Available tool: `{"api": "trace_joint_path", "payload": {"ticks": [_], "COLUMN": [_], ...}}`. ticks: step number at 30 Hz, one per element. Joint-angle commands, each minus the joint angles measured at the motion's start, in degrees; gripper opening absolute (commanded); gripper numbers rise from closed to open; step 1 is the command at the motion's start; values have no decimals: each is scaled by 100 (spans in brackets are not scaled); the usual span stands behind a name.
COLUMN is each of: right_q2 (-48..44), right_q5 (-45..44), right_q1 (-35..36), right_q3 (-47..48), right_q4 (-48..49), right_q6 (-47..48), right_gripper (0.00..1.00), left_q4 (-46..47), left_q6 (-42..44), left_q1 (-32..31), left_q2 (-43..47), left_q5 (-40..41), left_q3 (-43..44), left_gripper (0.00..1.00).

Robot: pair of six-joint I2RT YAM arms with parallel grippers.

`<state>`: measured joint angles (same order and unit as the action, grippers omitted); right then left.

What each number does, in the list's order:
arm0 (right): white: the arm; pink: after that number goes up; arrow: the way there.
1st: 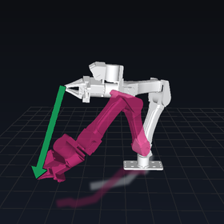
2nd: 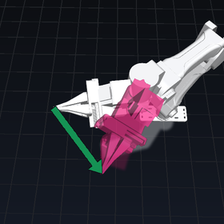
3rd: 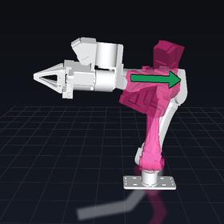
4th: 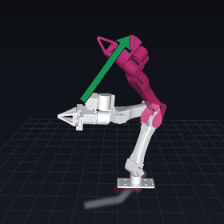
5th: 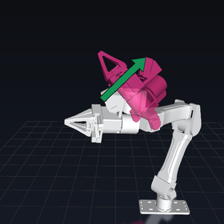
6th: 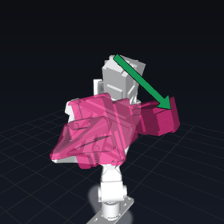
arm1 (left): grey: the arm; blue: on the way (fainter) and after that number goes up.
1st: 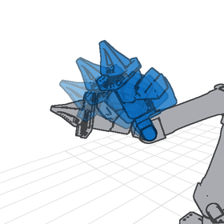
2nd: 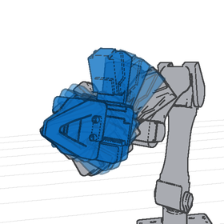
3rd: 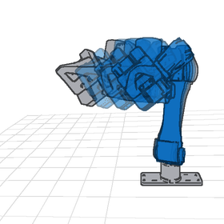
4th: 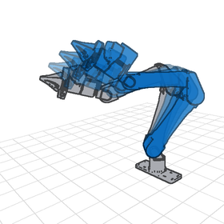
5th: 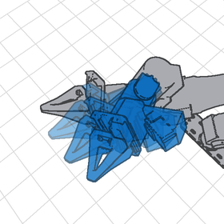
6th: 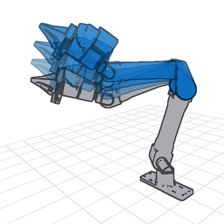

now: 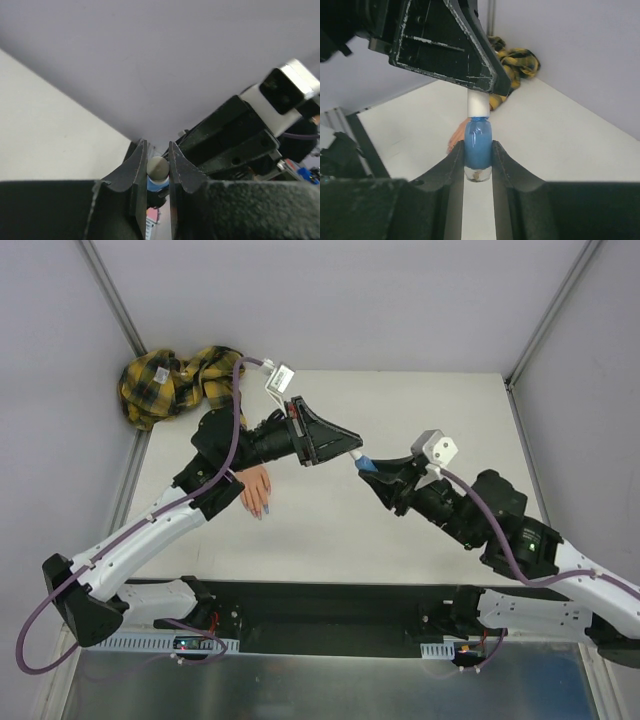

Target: Paint the nails

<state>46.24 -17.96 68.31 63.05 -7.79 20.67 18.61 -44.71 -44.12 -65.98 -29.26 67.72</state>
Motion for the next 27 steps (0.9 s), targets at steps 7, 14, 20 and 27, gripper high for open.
{"api": "trace_joint_path", "payload": {"ticks": [7,14,20,27], "right_q2": [-581,-572,-484,-133], "right_q5": [2629,2973,2421,1524], "right_q1": [-591,-705,-741,-741], "right_q3": [-117,-337,-100,129], "right_q4": [1200,1860,1071,525], "right_q6": [-2320,-3121,-2420,-1031], "right_gripper": [0,0,0,0], "left_q4": [3304,4942,1941,-682], "left_q6": [-933,-1901,-308,964], "left_q1": [35,26,61,246], "left_q2": [-56,-214,522,1034], "left_q5": [-1829,-2137,-1497,41], "left_q3": [-778,-928,-656,-41], "left_gripper": [0,5,67,84]}}
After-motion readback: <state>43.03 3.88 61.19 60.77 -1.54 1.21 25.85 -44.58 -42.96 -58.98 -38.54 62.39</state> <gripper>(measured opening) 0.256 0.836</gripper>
